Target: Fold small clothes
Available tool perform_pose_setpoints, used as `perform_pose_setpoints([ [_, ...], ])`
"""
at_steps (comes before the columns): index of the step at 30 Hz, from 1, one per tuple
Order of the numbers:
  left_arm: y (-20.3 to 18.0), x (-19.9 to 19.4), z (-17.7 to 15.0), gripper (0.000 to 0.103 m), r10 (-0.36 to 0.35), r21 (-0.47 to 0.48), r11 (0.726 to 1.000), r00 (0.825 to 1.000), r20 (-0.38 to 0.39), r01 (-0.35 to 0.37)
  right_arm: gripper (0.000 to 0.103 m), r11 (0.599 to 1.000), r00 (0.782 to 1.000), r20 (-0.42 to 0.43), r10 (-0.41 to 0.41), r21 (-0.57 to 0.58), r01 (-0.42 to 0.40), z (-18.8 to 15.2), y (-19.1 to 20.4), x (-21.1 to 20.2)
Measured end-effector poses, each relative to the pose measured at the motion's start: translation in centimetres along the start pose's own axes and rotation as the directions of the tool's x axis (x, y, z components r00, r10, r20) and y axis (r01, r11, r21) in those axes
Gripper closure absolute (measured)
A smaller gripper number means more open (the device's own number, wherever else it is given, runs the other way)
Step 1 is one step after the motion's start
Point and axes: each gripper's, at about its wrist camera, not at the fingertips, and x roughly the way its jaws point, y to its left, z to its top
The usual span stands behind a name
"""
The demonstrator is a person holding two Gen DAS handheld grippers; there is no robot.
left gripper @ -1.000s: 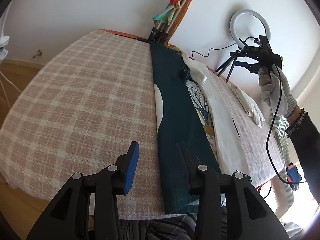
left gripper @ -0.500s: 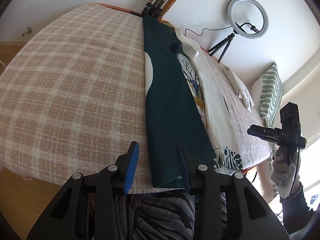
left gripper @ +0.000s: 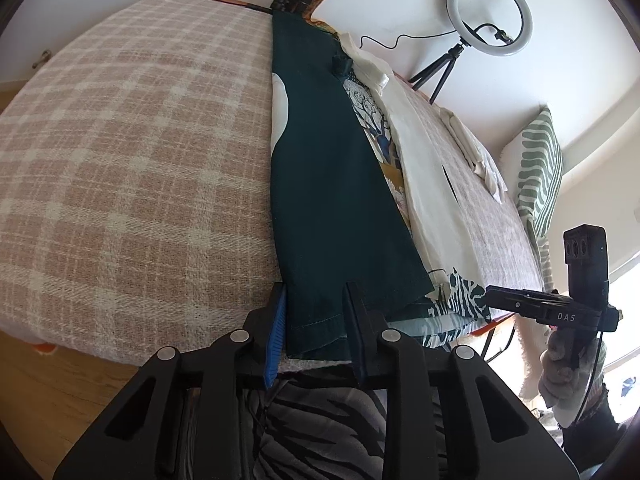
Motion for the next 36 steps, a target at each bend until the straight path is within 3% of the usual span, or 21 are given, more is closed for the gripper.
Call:
perform_pose_setpoints([
  [1, 0.1, 0.1, 0.0, 0.094, -0.002, -0.003, 1.0, 1.0, -0.002, 0.002, 0.06, 1.0, 1.0, 0.002, -0.013, -0.015, 0.013, 0.0, 0.2, 0.3],
  [4, 0.4, 0.1, -0.1, 0.099, -0.01, -0.017, 1.0, 1.0, 0.008, 0.01, 0.097, 0.999, 0.999, 0.012, -0.032, -0.027, 0.032, -0.1, -0.1, 0.4],
  [10, 0.9, -2.1, 0.0, 0.101, -0.021, -0.033, 0.999, 0.998, 0.064, 0.024, 0.1, 0.997, 0.998, 0.054, 0.044, 0.057, -0.047, -1.3, -2.9, -1.5],
  [14, 1.1, -1.6, -0.4, 0.101, -0.011, -0.028, 1.0, 0.999, 0.044, 0.012, 0.1, 0.994, 0.996, 0.078, 0.035, 0.097, -0.043, -1.8, -3.8, -1.5],
  [15, 1.2, -1.4, -0.5, 0.101, -0.014, -0.034, 0.999, 0.999, 0.038, 0.015, 0.099, 0.991, 0.996, 0.076, 0.052, 0.116, -0.06, -1.7, -3.9, -1.5],
  [16, 1.2, -1.2, -0.6, 0.101, -0.018, -0.04, 0.999, 0.999, 0.033, 0.019, 0.088, 0.988, 0.995, 0.067, 0.074, 0.128, -0.082, -1.6, -3.8, -1.4],
  [17, 1.2, -1.1, -0.6, 0.101, -0.019, -0.043, 0.999, 0.999, 0.033, 0.02, 0.063, 0.988, 0.994, 0.071, 0.08, 0.129, -0.089, -1.7, -3.8, -1.5],
  [19, 1.0, -1.1, -0.7, 0.101, -0.016, -0.038, 0.999, 0.999, 0.037, 0.018, 0.041, 0.996, 0.994, 0.109, 0.031, 0.077, -0.039, -1.5, -2.2, -1.6],
  [22, 0.7, -1.0, -0.6, 0.101, -0.012, -0.028, 1.0, 0.999, 0.043, 0.014, 0.041, 1.0, 0.997, 0.076, -0.003, 0.007, 0.003, -0.8, 0.1, -0.1],
  [24, 0.6, -0.9, -0.6, 0.101, -0.01, -0.021, 1.0, 0.999, 0.045, 0.011, 0.051, 0.996, 0.993, 0.099, -0.067, -0.044, 0.072, -0.4, 1.2, 0.5],
  [25, 0.5, -0.9, -0.6, 0.101, -0.008, -0.017, 1.0, 0.999, 0.048, 0.009, 0.071, 0.988, 0.987, 0.108, -0.122, -0.081, 0.131, -0.3, 1.8, 0.6],
  [26, 0.5, -0.9, -0.6, 0.101, -0.004, -0.016, 1.0, 0.999, 0.051, 0.005, 0.099, 0.983, 0.985, 0.098, -0.141, -0.102, 0.151, -0.1, 1.9, 0.6],
  [33, 0.0, -1.3, -0.9, 0.101, 0.002, 0.011, 1.0, 0.998, 0.066, -0.003, 0.102, 0.998, 0.994, 0.107, -0.015, 0.061, 0.009, -1.1, -2.8, -1.5],
  [36, 0.2, -1.6, -0.9, 0.101, -0.016, -0.005, 1.0, 0.997, 0.072, 0.016, 0.102, 0.997, 0.993, 0.118, 0.032, 0.071, -0.04, -1.9, -3.4, -1.5],
])
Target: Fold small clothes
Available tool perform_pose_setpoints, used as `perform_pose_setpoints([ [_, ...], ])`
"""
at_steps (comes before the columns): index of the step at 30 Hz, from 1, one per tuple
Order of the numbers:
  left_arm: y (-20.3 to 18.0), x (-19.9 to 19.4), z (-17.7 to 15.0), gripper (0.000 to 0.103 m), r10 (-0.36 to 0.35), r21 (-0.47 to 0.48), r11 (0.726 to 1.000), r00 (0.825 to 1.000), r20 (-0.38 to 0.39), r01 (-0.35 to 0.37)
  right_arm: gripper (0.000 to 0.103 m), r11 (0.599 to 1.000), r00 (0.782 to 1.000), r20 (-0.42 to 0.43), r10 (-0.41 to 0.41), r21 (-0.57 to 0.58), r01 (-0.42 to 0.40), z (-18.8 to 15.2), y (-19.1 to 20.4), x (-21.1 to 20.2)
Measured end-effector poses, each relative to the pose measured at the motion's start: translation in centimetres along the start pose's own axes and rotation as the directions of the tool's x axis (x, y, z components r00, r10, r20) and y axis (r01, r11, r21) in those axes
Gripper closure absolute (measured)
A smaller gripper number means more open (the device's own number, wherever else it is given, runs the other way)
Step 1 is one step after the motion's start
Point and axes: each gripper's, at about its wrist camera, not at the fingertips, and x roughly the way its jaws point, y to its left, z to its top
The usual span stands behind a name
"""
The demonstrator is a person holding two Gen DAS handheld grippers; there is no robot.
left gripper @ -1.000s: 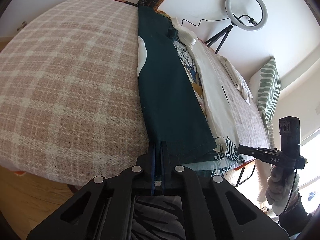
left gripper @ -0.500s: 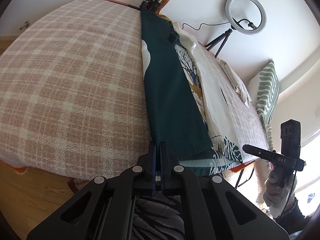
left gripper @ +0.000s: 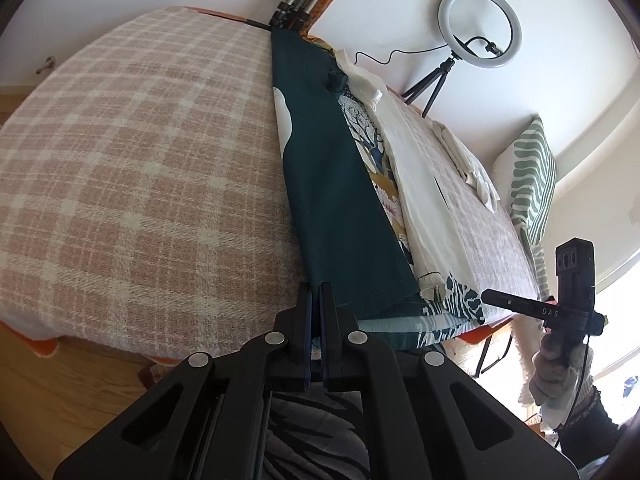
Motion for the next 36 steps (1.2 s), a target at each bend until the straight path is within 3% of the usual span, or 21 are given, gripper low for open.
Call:
perform_pose_setpoints([
  [1, 0.2, -0.2, 0.1, 0.101, -0.002, -0.016, 1.0, 1.0, 0.003, 0.002, 0.102, 1.0, 1.0, -0.001, 0.015, 0.005, -0.015, -0.1, -0.1, 0.0],
  [3, 0.6, -0.5, 0.4, 0.089, -0.013, -0.046, 0.999, 1.0, 0.002, 0.013, 0.102, 0.997, 0.997, 0.001, 0.072, 0.024, -0.072, -0.1, -0.3, -0.2],
  [4, 0.7, -0.6, 0.5, 0.074, -0.002, -0.062, 0.998, 1.0, 0.003, 0.002, 0.098, 0.995, 0.996, -0.004, 0.094, 0.025, -0.094, -0.2, -0.4, -0.4],
  [6, 1.1, -0.8, 0.7, 0.066, -0.01, -0.08, 0.997, 1.0, 0.013, 0.011, 0.074, 0.993, 0.993, -0.003, 0.118, 0.022, -0.118, -0.1, 0.1, -0.3],
  [7, 1.2, -0.6, 0.8, 0.066, -0.012, -0.088, 0.996, 1.0, 0.0, 0.012, 0.052, 0.992, 0.993, 0.008, 0.122, 0.025, -0.122, -0.1, 0.5, -0.1],
  [8, 1.3, -0.3, 0.9, 0.066, -0.02, -0.093, 0.995, 1.0, -0.015, 0.018, 0.048, 0.992, 0.993, 0.013, 0.121, 0.026, -0.122, 0.0, 0.5, -0.1],
  [12, 1.5, 0.8, 0.8, 0.069, -0.05, -0.105, 0.994, 0.997, -0.058, 0.044, 0.053, 0.988, 0.989, -0.017, 0.144, 0.051, -0.143, 0.2, 0.6, 1.5],
  [14, 1.2, 1.0, 0.7, 0.073, -0.062, -0.093, 0.994, 0.996, -0.064, 0.056, 0.068, 0.987, 0.988, -0.018, 0.152, 0.046, -0.151, 0.2, 0.4, 1.7],
  [15, 1.2, 1.2, 0.7, 0.08, -0.065, -0.087, 0.995, 0.995, -0.078, 0.059, 0.073, 0.987, 0.988, -0.017, 0.153, 0.045, -0.152, 0.2, 0.2, 1.7],
  [16, 1.2, 1.5, 0.7, 0.096, -0.07, -0.087, 0.994, 0.993, -0.093, 0.062, 0.089, 0.983, 0.984, -0.034, 0.175, 0.054, -0.173, 0.1, 0.0, 2.0],
  [17, 1.2, 1.7, 0.6, 0.101, -0.08, -0.096, 0.993, 0.991, -0.103, 0.07, 0.096, 0.977, 0.977, -0.051, 0.206, 0.073, -0.202, 0.1, -0.3, 2.5],
  [26, 1.1, 1.0, 2.9, 0.101, -0.158, -0.13, 0.98, 0.986, -0.047, 0.151, 0.098, 0.898, 0.918, 0.051, 0.394, 0.194, -0.396, 2.0, -2.2, 1.3],
  [30, 0.7, 0.8, 5.1, 0.101, -0.169, -0.117, 0.979, 0.986, -0.009, 0.167, 0.098, 0.885, 0.907, 0.101, 0.409, 0.198, -0.422, 4.0, -2.5, 0.2],
  [36, -0.5, 1.5, 8.7, 0.101, -0.162, -0.064, 0.984, 0.986, 0.045, 0.164, 0.099, 0.895, 0.912, 0.166, 0.375, 0.193, -0.403, 8.2, -3.1, -0.3],
])
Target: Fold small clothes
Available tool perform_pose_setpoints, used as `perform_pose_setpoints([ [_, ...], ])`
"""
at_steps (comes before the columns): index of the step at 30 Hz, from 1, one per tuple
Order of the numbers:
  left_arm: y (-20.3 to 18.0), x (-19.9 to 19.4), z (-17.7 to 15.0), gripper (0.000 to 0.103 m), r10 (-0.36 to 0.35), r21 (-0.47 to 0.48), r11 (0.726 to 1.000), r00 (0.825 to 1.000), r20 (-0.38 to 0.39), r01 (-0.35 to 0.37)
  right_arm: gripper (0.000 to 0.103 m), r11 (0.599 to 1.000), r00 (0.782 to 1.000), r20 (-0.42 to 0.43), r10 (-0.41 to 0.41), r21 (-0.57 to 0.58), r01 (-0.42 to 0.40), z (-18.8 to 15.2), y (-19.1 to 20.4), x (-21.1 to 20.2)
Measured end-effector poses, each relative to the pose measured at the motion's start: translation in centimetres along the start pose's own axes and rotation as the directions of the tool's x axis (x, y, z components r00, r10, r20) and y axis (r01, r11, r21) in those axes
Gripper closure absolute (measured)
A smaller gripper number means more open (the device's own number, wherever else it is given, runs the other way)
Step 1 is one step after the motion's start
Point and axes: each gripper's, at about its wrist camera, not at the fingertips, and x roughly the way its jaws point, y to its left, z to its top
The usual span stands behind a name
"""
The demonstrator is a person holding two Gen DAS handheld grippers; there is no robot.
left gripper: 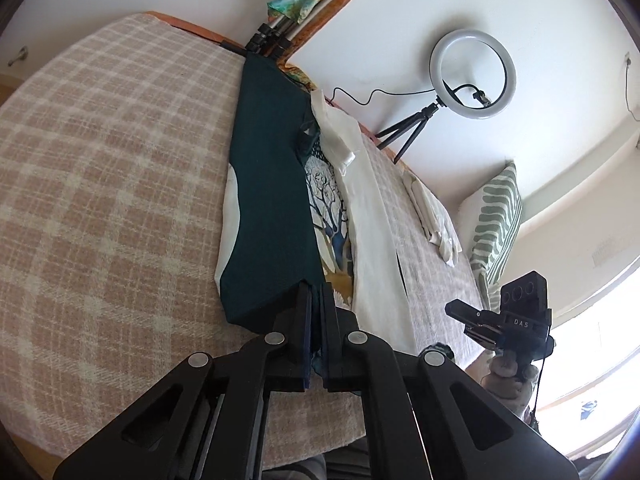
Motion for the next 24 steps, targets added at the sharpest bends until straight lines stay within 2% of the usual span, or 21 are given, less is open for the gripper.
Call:
perform_pose_setpoints([
  [2, -0.4, 0.6, 0.9, 0.101, 0.012, 0.019, 1.0, 1.0, 0.007, -0.013, 0.099, 0.998, 0.998, 0.004, -0.058, -0.018, 0.058, 1.3, 0.1, 0.4],
  [4, -0.5, 0.9, 1.1, 0.101, 0.007, 0.027, 1.0, 1.0, -0.005, -0.007, 0.098, 0.994, 0.994, -0.039, -0.106, -0.019, 0.105, 1.8, 0.0, 0.8],
  [5, -0.5, 0.9, 0.9, 0.101, 0.006, 0.031, 0.999, 1.0, -0.012, -0.006, 0.095, 0.993, 0.991, -0.072, -0.117, 0.003, 0.117, 1.7, -0.4, 1.0],
  [6, -0.5, 0.9, 0.6, 0.101, 0.009, 0.035, 0.999, 1.0, -0.021, -0.008, 0.089, 0.991, 0.986, -0.105, -0.133, 0.013, 0.135, 1.3, -0.7, 1.0],
  [8, -0.2, 0.6, -0.4, 0.101, 0.008, 0.021, 1.0, 0.999, -0.04, -0.007, 0.05, 0.982, 0.973, -0.132, -0.188, -0.003, 0.189, -0.1, -0.8, 0.8],
  [9, 0.2, 0.4, -1.0, 0.101, 0.005, 0.007, 1.0, 0.999, -0.049, -0.005, 0.046, 0.978, 0.968, -0.139, -0.207, -0.013, 0.207, -1.0, -0.9, 0.6],
  [12, 1.4, 0.1, -3.0, 0.101, 0.031, -0.022, 0.999, 0.996, -0.084, -0.033, 0.045, 0.985, 0.964, -0.207, -0.164, 0.026, 0.173, -3.6, -1.7, 0.7],
  [15, 2.2, -0.1, -4.9, 0.101, 0.036, -0.037, 0.998, 0.991, -0.129, -0.041, 0.045, 0.99, 0.968, -0.224, -0.113, 0.06, 0.13, -5.7, -1.9, 0.6],
  [21, 2.4, -0.1, -6.9, 0.101, 0.091, 0.011, 0.996, 0.979, -0.181, -0.091, 0.045, 0.995, 0.963, -0.25, -0.096, 0.0, 0.099, -7.7, -0.3, 1.3],
  [22, 2.4, -0.1, -7.0, 0.101, 0.093, 0.014, 0.996, 0.979, -0.184, -0.092, 0.051, 0.994, 0.962, -0.252, -0.105, -0.012, 0.106, -7.8, -0.1, 1.5],
  [24, 2.3, -0.2, -7.0, 0.101, 0.096, 0.023, 0.995, 0.979, -0.18, -0.093, 0.072, 0.995, 0.953, -0.286, -0.096, -0.015, 0.096, -8.1, 0.1, 2.2],
])
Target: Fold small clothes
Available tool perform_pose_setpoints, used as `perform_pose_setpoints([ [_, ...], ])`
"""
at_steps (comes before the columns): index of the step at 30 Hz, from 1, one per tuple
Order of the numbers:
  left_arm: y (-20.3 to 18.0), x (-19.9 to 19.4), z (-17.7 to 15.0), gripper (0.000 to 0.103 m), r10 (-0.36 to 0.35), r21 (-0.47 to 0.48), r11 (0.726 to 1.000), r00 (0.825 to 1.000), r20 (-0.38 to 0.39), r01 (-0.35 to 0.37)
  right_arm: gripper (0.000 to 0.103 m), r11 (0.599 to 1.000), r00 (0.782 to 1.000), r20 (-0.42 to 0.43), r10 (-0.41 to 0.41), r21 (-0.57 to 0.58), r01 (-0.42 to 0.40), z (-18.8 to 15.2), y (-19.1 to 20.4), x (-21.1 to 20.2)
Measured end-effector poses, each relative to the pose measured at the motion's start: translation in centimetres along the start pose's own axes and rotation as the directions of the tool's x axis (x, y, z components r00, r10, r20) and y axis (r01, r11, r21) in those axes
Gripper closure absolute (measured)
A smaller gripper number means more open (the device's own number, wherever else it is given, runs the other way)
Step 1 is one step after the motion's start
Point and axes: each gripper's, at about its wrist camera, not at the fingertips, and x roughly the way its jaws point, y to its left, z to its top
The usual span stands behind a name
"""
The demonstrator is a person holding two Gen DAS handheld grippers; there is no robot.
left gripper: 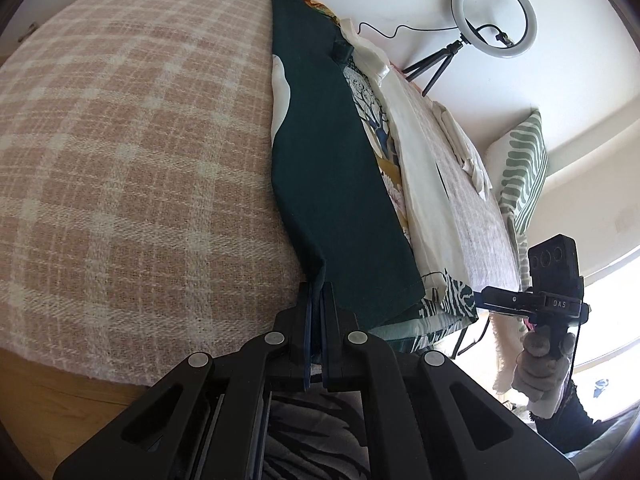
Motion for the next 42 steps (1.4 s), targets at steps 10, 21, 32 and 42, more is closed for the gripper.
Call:
perform_pose_setpoints([
  [10, -0.7, -1.2, 2.0, 0.101, -0.053, 0.001, 0.999, 0.997, 0.055, 0.053, 0.099, 0.993, 0.987, 0.117, 0.113, 0.028, -0.117, 1.9, -0.4, -1.8],
  [21, -2.2, -0.5, 10.3, 0.101, -0.076, 0.041, 0.997, 0.982, 0.171, 0.07, 0.099, 0.993, 0.953, 0.281, 0.114, -0.023, -0.112, 9.7, 2.3, -4.2],
  [32, -1.2, 3.8, 16.0, 0.101, 0.013, 0.027, 0.999, 0.984, 0.176, -0.018, 0.099, 0.998, 0.962, 0.272, -0.022, 0.064, 0.005, 17.7, -0.3, -1.2],
  [42, 0.3, 4.9, 17.1, 0.101, 0.085, -0.02, 0.996, 0.978, 0.19, -0.083, 0.099, 0.995, 0.973, 0.225, -0.056, 0.088, 0.037, 20.7, -1.6, 0.8],
])
